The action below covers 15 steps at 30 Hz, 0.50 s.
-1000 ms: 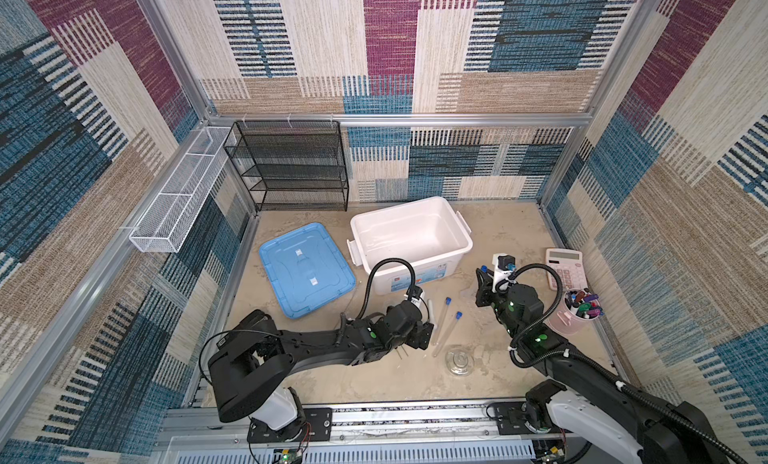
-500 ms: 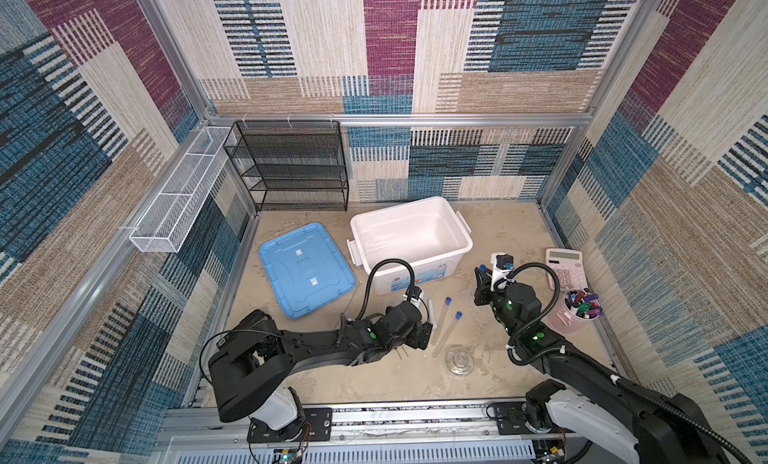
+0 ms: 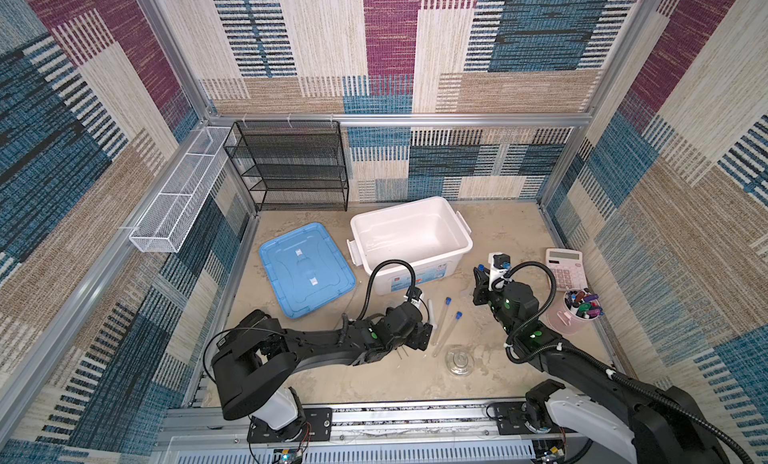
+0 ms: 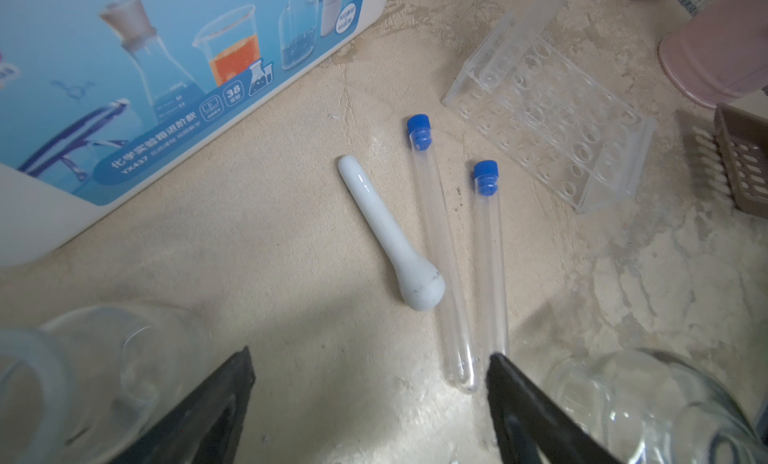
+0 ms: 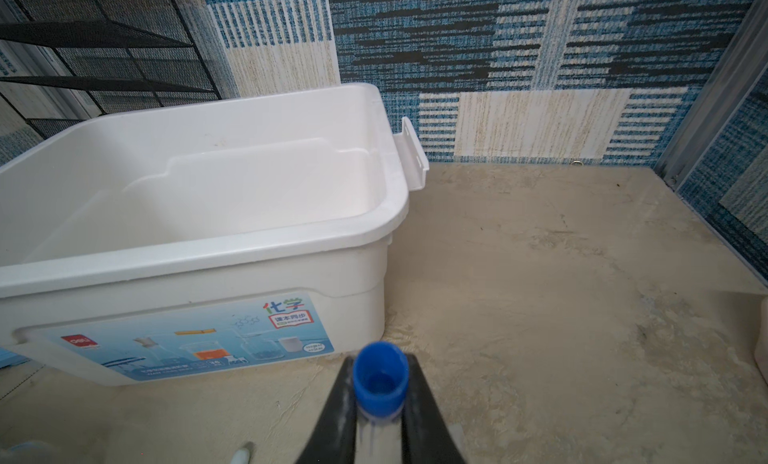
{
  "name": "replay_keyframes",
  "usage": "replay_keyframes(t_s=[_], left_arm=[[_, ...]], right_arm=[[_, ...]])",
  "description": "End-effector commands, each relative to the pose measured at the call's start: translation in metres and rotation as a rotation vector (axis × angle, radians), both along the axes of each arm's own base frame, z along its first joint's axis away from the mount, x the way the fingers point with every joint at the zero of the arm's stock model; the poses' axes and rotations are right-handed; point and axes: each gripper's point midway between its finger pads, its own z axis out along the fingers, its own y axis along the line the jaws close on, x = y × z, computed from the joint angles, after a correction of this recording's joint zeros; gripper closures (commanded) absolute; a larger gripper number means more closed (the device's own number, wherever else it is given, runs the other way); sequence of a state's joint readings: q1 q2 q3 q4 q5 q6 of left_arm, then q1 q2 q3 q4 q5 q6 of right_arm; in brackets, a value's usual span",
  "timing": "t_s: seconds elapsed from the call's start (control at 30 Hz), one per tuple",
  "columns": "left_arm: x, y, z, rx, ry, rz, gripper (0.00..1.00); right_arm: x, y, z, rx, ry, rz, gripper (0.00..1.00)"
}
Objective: Organize the chemistry lab equipment
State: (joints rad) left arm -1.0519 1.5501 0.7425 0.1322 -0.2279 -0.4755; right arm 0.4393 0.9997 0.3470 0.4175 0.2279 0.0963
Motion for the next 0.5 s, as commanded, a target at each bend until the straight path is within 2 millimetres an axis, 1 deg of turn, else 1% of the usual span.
replay_keyframes(t_s=[0.0,0.47], left_arm=[[0.0030,-0.0045,0.0053,-0.024,-0.013,0.002,0.10],[0.0039,-0.0070,0.0023,-0.015,-0.008,-0.001,0.10]], right_arm=[[0.0034,-0.0008,0.0105,-0.005,-0.037,-0.012,0.86],[0.0038,0.0034,0.0009,-0.038,-0.016,0.000,0.86]])
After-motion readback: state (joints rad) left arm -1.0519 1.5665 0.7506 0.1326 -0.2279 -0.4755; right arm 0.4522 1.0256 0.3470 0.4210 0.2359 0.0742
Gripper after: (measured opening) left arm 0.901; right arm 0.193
